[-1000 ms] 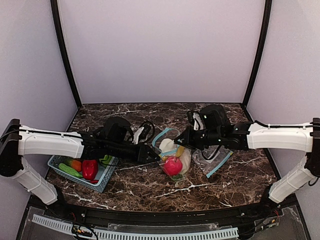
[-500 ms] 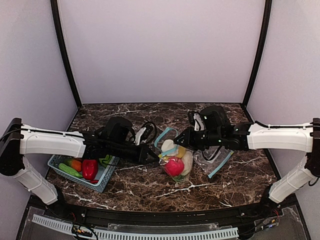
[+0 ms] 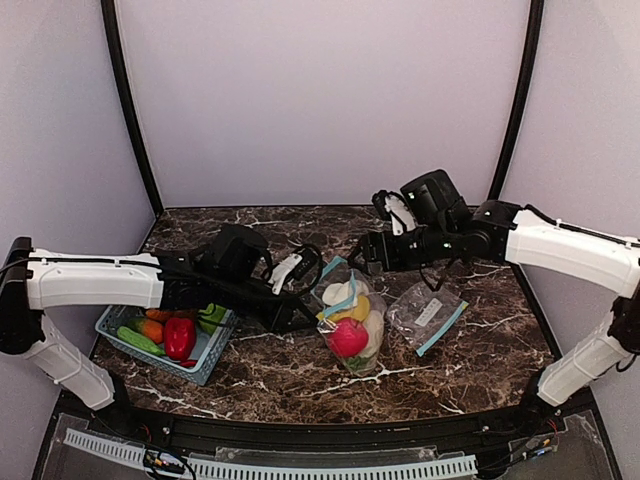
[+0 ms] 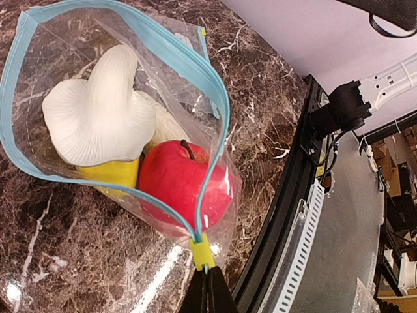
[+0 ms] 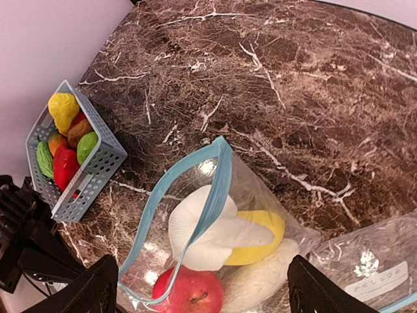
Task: Place the food in the zip-top bag and seal the zipper
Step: Adjust the zipper food storage bag at the center of the board.
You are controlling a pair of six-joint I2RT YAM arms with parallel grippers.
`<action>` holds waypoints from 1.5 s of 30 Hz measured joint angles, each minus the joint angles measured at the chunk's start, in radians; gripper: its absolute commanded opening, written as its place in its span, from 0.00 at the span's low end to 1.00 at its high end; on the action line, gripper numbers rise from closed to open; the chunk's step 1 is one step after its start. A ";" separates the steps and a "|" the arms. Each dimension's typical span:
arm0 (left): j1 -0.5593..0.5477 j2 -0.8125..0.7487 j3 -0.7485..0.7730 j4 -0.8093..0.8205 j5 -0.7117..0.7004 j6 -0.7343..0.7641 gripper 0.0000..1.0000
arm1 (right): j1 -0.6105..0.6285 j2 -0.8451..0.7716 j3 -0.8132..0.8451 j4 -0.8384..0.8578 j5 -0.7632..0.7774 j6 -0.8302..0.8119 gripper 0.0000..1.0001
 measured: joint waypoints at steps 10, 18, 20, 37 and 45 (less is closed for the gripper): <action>-0.015 -0.037 0.019 -0.070 -0.004 0.082 0.01 | -0.054 0.191 0.215 -0.151 -0.003 -0.193 0.66; -0.030 -0.037 0.024 -0.098 -0.008 0.093 0.01 | -0.063 0.339 0.334 -0.191 -0.017 -0.264 0.55; -0.031 -0.037 0.024 -0.100 -0.010 0.093 0.01 | -0.063 0.356 0.351 -0.192 -0.024 -0.275 0.52; -0.036 -0.034 0.040 -0.114 -0.029 0.094 0.01 | -0.063 0.415 0.420 -0.203 -0.088 -0.294 0.37; -0.036 -0.031 0.048 -0.115 -0.033 0.093 0.01 | -0.063 0.462 0.423 -0.207 -0.093 -0.303 0.31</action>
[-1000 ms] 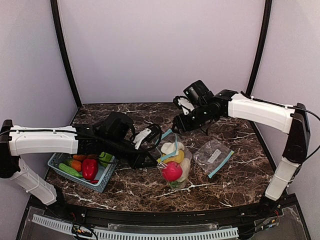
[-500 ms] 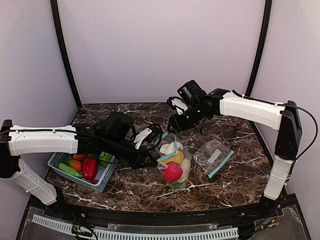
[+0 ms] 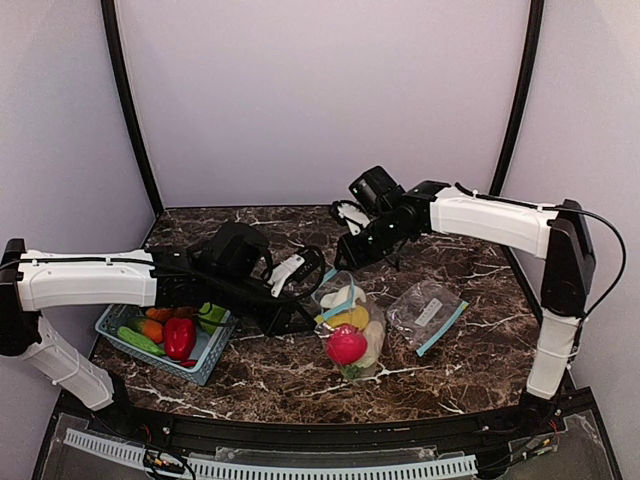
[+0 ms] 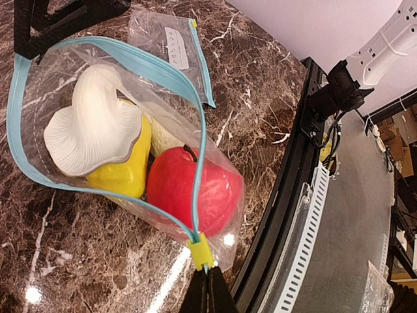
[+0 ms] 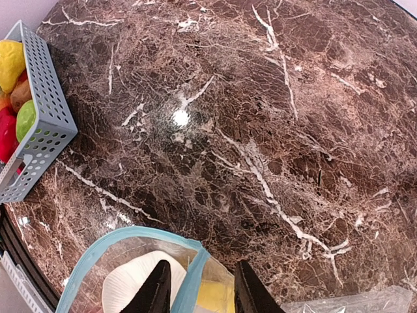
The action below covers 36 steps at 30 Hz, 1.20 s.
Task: Place the food in the zip-top bag and seal the zipper
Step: Adjust the zipper food storage bag at the center of the board.
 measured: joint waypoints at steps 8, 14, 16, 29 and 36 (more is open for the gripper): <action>0.000 0.000 0.004 -0.001 -0.005 0.000 0.01 | 0.000 0.014 0.004 -0.003 -0.013 -0.002 0.37; 0.000 0.000 0.004 -0.003 -0.009 0.000 0.01 | 0.002 0.017 0.009 -0.011 -0.036 0.003 0.43; 0.000 0.000 0.004 -0.005 -0.010 0.000 0.01 | 0.002 0.017 0.010 -0.014 -0.040 0.003 0.41; 0.000 0.000 0.004 -0.010 -0.032 0.000 0.01 | 0.009 0.027 0.010 -0.039 -0.016 0.013 0.19; 0.000 -0.001 0.004 -0.024 -0.045 0.001 0.01 | 0.009 0.032 0.015 -0.061 0.011 0.047 0.00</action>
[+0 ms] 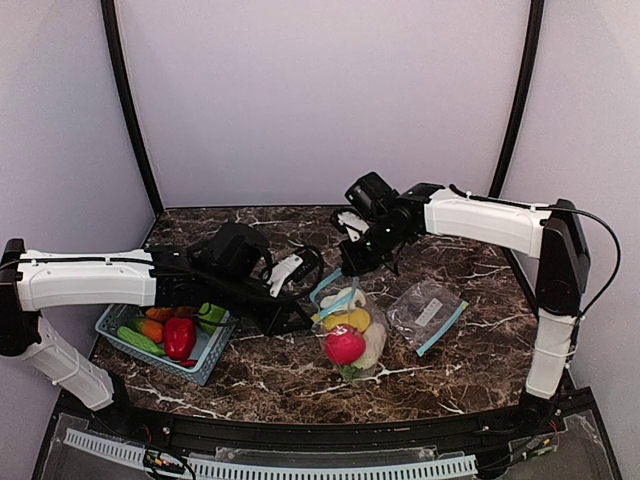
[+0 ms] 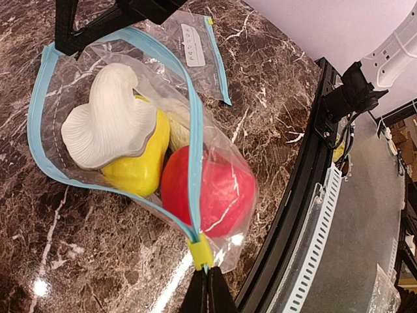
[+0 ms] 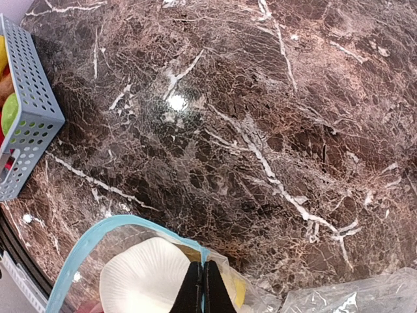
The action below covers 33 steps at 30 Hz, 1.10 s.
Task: Place the food in the zip-top bag and seal the zipper
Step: Adjust the zipper food storage bag at the center of the board.
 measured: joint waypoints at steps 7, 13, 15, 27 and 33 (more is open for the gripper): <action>0.000 -0.037 0.001 -0.070 -0.083 0.031 0.01 | -0.004 -0.040 -0.024 -0.008 0.092 0.071 0.00; 0.001 -0.055 0.052 -0.131 -0.179 0.093 0.01 | -0.001 -0.232 -0.159 0.006 0.157 0.186 0.00; 0.003 -0.055 0.081 -0.144 -0.198 0.123 0.01 | -0.001 -0.298 -0.217 0.030 0.167 0.227 0.00; 0.014 0.077 0.254 -0.233 -0.192 0.403 0.01 | -0.007 -0.580 -0.538 0.170 0.193 0.334 0.41; 0.018 0.080 0.253 -0.240 -0.129 0.523 0.01 | -0.009 -0.772 -0.579 0.318 0.090 0.135 0.54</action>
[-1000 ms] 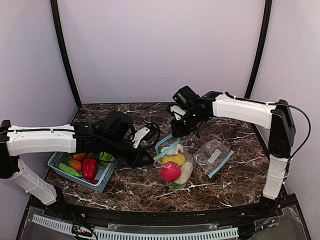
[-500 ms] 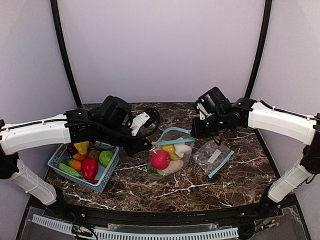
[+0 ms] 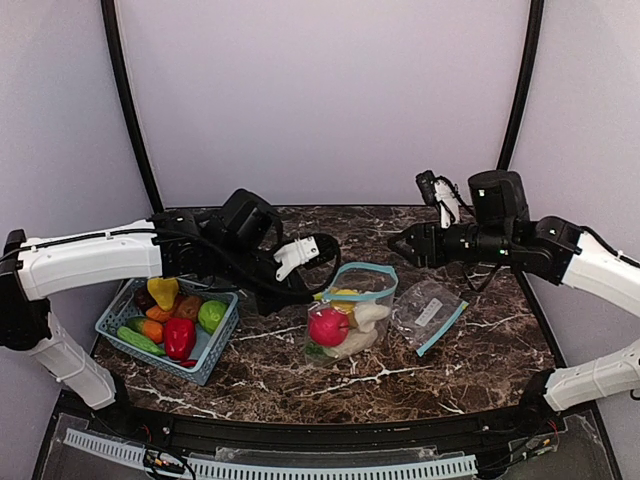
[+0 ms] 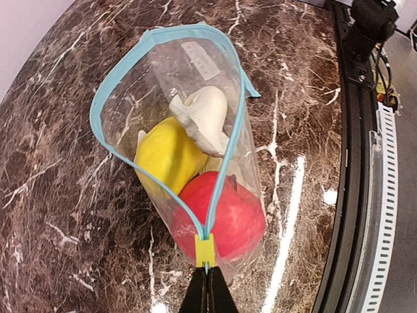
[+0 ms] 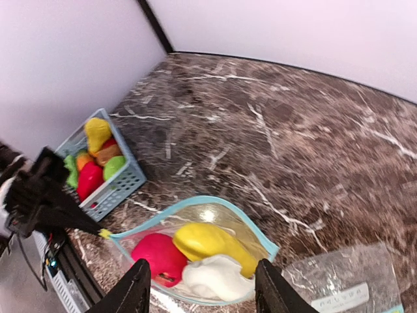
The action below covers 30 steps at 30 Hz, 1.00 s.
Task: Place the food in the zip-top bag and seal the zipper
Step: Adjust the zipper food storage bag at the center of the board, then hold the zipper from the zipper food storage bag.
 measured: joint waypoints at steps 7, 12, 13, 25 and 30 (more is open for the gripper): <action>0.000 -0.023 -0.010 0.009 0.107 0.100 0.01 | 0.000 -0.010 -0.033 0.169 -0.364 -0.228 0.53; 0.000 -0.055 -0.038 0.020 0.154 0.146 0.01 | 0.005 0.092 -0.033 0.257 -0.581 -0.318 0.50; 0.000 -0.062 -0.047 0.024 0.163 0.154 0.01 | 0.006 0.114 -0.033 0.274 -0.620 -0.331 0.50; 0.000 -0.085 -0.076 0.033 0.234 0.218 0.01 | 0.042 0.309 0.014 0.336 -0.866 -0.457 0.45; 0.000 -0.087 -0.091 0.036 0.245 0.223 0.01 | 0.074 0.365 0.040 0.331 -0.888 -0.486 0.44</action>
